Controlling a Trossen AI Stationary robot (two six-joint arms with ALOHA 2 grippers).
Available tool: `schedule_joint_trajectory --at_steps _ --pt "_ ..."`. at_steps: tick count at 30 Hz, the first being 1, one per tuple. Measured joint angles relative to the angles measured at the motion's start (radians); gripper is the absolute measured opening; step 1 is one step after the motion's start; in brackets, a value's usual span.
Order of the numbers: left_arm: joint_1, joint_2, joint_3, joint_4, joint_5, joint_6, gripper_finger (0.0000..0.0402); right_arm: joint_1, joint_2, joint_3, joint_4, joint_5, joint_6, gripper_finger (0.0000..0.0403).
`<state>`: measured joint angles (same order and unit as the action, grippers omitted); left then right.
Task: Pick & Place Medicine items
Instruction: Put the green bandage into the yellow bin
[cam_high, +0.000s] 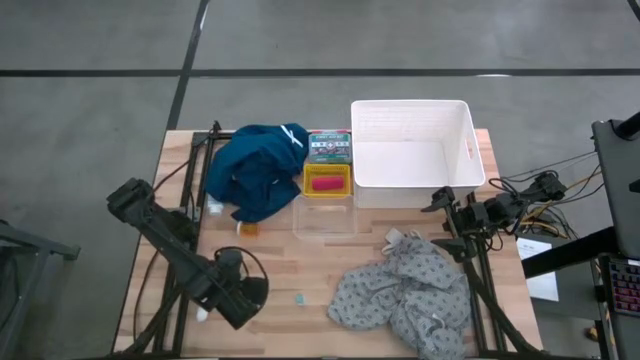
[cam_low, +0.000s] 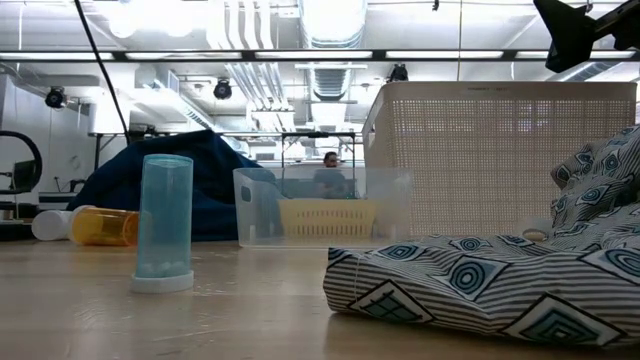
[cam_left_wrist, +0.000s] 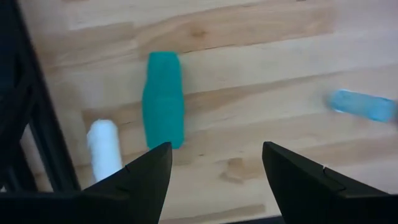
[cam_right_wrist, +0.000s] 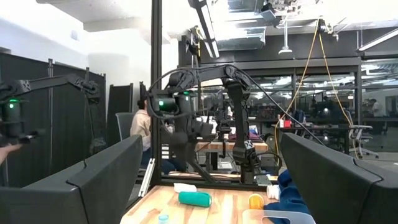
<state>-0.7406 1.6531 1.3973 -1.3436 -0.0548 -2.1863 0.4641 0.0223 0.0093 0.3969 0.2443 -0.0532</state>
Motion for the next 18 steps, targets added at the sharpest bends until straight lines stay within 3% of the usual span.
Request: schedule_joint_trajectory --at_steps 8,18 --pt "0.0 -0.001 -0.142 0.151 0.088 -0.036 0.0253 0.0 0.0 0.0 0.0 0.0 0.0 0.038" --pt "0.0 -0.002 -0.223 0.166 0.127 -0.037 0.025 0.0 0.0 0.0 0.0 0.0 0.0 0.038"
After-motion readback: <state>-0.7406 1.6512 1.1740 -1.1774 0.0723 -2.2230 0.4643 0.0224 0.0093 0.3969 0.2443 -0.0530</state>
